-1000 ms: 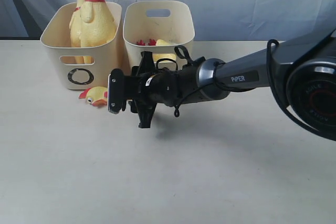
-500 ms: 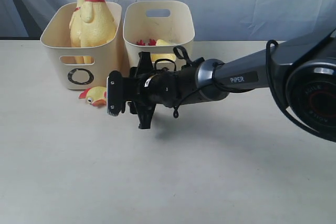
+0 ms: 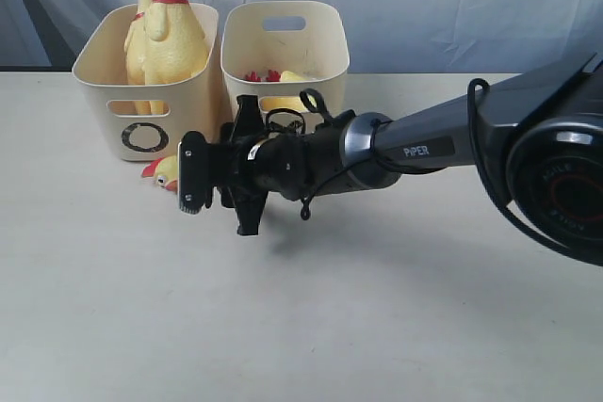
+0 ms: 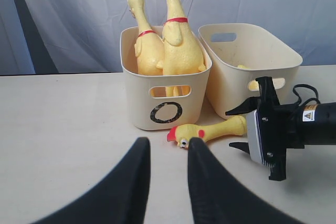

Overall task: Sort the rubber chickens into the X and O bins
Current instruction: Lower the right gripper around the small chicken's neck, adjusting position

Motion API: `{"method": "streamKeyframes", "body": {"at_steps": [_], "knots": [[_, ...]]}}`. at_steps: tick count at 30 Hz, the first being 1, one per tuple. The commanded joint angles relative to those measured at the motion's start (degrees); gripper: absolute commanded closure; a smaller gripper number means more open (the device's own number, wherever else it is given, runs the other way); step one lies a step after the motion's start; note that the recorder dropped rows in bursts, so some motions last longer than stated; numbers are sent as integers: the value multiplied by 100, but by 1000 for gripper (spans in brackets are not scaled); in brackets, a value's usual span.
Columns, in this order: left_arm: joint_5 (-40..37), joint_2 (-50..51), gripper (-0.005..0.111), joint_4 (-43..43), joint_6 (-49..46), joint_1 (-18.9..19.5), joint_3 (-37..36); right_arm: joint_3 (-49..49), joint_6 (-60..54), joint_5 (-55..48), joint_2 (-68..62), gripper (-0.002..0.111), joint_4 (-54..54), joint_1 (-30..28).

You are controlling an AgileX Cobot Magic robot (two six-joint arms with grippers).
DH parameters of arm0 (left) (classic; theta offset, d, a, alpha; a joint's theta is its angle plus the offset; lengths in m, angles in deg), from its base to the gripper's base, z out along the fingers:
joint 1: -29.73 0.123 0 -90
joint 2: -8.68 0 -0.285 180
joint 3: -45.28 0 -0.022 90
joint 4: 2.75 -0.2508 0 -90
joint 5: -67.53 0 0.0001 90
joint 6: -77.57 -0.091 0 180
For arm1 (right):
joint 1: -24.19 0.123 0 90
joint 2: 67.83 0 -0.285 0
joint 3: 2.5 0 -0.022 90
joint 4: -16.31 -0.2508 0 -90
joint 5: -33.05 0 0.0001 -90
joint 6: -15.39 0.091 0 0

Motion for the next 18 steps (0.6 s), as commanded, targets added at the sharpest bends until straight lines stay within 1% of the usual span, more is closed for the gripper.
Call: {"method": "streamKeyframes", "body": {"at_steps": [1,2,6,7,10,13,15,18], "knots": [[29,-37,82,32,-5,-3,-17,14,-1164,248,42,61,-1282,-11],[29,-37,82,32,-5,-3,-17,14,-1456,367,42,62,-1629,-11],[29,-34,82,20,-5,-3,-17,14,-3151,990,64,62,-3480,12],[29,-34,82,20,-5,-3,-17,14,-3303,1017,76,62,-3693,12],[29,-34,82,31,-5,-3,-17,14,-3335,892,100,66,-3786,39],[51,-34,82,31,-5,-3,-17,14,-3335,837,121,77,-3739,180],[51,-34,82,31,-5,-3,-17,14,-3335,968,149,82,-3757,325],[51,-34,82,31,-5,-3,-17,14,-3335,1275,149,82,-3851,499]]}}
